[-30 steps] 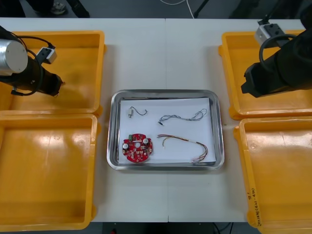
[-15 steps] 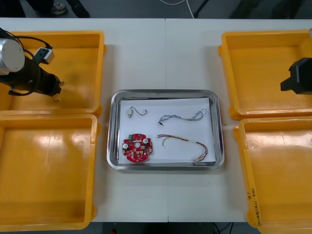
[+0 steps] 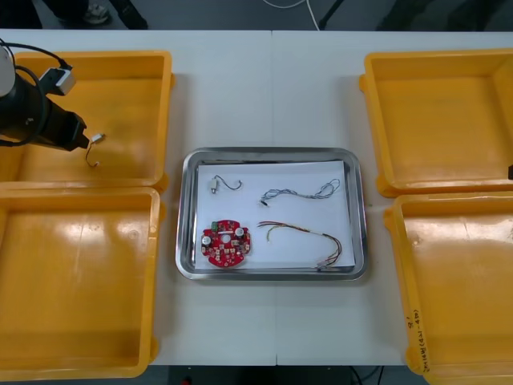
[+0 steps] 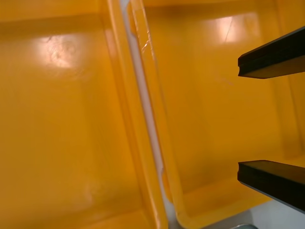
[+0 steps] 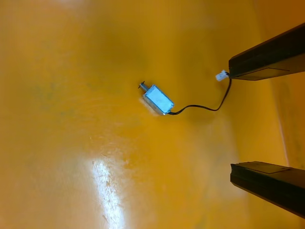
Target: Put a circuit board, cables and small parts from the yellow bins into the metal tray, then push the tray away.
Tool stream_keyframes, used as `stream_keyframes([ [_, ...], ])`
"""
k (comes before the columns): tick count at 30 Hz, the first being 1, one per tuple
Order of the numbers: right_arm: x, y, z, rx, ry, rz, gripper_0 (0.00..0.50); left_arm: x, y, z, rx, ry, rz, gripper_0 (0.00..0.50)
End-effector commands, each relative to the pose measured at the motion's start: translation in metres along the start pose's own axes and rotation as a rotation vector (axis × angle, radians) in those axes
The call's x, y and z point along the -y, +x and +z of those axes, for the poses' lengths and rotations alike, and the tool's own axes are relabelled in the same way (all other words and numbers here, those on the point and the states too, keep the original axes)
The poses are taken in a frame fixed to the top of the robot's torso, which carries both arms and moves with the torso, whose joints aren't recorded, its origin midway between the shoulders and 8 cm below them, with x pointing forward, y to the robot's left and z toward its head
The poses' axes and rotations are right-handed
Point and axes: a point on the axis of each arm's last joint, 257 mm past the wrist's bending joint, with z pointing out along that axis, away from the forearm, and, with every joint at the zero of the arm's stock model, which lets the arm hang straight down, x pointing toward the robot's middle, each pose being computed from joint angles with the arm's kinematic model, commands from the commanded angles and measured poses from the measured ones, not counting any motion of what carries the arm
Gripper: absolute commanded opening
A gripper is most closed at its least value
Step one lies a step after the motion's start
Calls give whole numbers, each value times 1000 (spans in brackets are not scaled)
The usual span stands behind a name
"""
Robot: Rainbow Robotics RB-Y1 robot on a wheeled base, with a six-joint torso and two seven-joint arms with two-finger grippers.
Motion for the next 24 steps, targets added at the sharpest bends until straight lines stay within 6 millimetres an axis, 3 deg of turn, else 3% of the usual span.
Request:
stream_keyframes([
  [1,33,5,-13,7,59,47,500,-29,-11,-34,23,-52,-47,500],
  [9,53,26,-2,-66,84,67,500,-29,-22,-46,21,-65,-78,500],
  [24,65,10,23,-35,13,-95,500,-19,-42,-40,13,-32,-165,500],
])
